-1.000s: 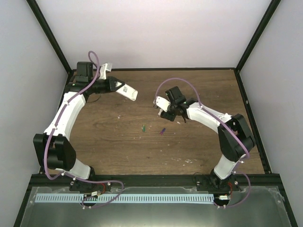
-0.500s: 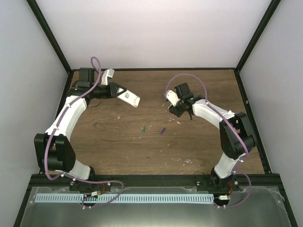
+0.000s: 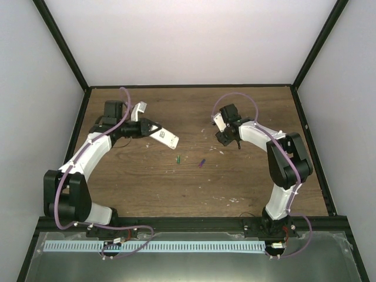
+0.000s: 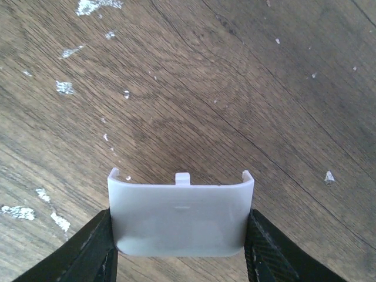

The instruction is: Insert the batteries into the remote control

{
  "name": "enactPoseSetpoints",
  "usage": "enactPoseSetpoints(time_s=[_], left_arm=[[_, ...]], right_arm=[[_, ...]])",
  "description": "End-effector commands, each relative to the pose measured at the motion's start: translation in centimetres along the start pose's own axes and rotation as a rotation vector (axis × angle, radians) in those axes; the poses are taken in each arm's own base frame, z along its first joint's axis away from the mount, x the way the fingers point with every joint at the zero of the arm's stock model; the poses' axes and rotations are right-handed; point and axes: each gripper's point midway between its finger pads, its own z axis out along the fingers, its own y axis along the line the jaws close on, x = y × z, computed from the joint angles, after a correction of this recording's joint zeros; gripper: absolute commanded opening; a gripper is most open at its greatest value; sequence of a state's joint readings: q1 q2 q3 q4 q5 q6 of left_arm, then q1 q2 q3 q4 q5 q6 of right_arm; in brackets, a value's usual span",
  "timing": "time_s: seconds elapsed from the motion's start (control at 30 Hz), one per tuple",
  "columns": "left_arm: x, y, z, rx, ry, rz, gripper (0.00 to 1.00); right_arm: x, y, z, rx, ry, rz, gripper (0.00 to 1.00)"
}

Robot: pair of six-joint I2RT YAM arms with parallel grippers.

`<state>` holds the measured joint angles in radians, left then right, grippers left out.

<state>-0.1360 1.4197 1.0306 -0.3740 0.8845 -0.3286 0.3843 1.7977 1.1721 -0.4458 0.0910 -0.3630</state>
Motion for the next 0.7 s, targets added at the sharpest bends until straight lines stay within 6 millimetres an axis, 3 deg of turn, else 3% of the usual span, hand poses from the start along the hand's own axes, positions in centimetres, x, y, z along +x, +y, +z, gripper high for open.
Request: enactPoseSetpoints(time_s=[0.0,0.13,0.5,0.67], left_arm=[[-1.7,-1.9,-0.4,0.043,-0.068,0.063,0.0],[-1.9,-1.7,-0.1,0.046,-0.073,0.066,0.0],[-2.1,-1.5,0.1,0.047,-0.102,0.069,0.0],[-2.2,-1.4,0.3,0.052,-0.116,0.06,0.0]], right_arm=[[-0.8,-1.4,-0.2,0.036,-0.001,0.045,0.47],[-0.7,-1.8,0.2,0.039,0.008,0.061,0.5],[-2.5,-2.8,-1.0,0.062,-0.046,0.086,0.73],[-3.1,-3.5,-2.0,0.087,-0.058,0.093,0.75]])
